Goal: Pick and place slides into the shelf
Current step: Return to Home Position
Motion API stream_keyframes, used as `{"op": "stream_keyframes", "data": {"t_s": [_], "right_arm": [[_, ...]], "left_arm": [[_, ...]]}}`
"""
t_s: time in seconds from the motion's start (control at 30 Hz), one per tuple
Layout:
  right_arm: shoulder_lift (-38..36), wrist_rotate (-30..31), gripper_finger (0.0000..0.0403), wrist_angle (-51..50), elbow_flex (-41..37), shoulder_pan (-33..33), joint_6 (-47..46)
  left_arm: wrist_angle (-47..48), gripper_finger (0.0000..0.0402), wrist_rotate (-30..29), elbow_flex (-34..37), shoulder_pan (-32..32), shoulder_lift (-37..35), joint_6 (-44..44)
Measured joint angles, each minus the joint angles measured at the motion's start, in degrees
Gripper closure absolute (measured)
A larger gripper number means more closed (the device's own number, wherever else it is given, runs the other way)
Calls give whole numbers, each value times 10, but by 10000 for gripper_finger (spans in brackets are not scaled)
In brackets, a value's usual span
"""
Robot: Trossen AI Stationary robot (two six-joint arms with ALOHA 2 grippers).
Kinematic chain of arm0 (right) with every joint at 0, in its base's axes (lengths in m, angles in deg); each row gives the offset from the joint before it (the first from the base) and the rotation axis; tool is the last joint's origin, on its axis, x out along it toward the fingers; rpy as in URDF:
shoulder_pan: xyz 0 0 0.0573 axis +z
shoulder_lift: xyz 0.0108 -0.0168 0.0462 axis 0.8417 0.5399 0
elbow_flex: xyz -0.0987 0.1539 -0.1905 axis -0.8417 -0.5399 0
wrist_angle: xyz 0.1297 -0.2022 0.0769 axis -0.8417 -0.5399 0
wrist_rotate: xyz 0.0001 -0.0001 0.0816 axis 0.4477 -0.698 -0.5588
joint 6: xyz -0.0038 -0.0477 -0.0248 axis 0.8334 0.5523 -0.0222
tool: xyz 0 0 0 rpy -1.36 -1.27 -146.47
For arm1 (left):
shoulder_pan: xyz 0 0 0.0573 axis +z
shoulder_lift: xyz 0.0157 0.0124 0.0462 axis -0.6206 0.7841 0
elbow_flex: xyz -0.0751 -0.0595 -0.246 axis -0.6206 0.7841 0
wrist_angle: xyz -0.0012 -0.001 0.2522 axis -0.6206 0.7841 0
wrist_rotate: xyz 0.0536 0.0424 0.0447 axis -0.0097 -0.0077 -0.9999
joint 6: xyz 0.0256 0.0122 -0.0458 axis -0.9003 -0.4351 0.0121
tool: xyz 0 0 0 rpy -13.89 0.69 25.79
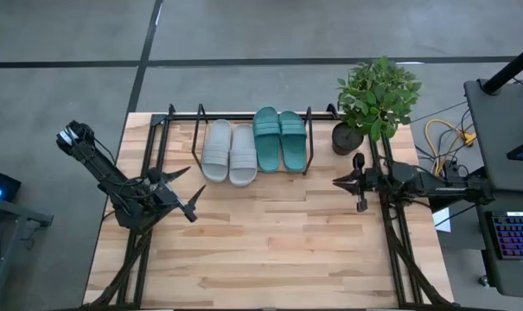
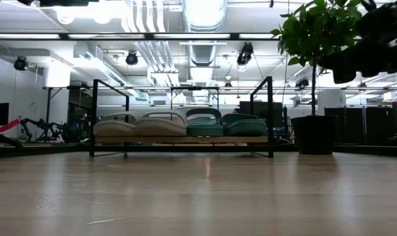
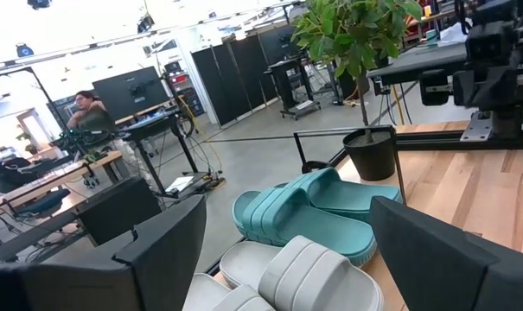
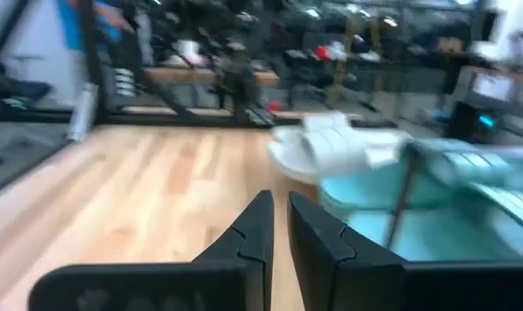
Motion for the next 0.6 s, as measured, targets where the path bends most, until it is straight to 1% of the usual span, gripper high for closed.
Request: {"op": "stream_keyframes", "data": {"t_s": [0.07, 0.13, 0.27, 0.4, 0.47, 0.6], "right_arm": [[0, 33, 375, -6, -1, 0, -6], [0, 44, 375, -9, -4, 0, -4], [-11, 43, 375, -10, -5, 1, -3], [-42, 19, 375, -35, -1, 1, -16], [-42, 4, 375, -37, 0, 3, -18], [-34, 4, 375, -37, 0, 5, -18]], "left_arm": [[0, 93, 0, 0, 0, 0, 0], [0, 93, 0, 0, 0, 0, 0], [0, 93, 0, 0, 0, 2, 0], [0, 93, 0, 0, -1, 7, 1], [0, 93, 0, 0, -1, 11, 1], [0, 93, 0, 0, -1, 19, 7]]}}
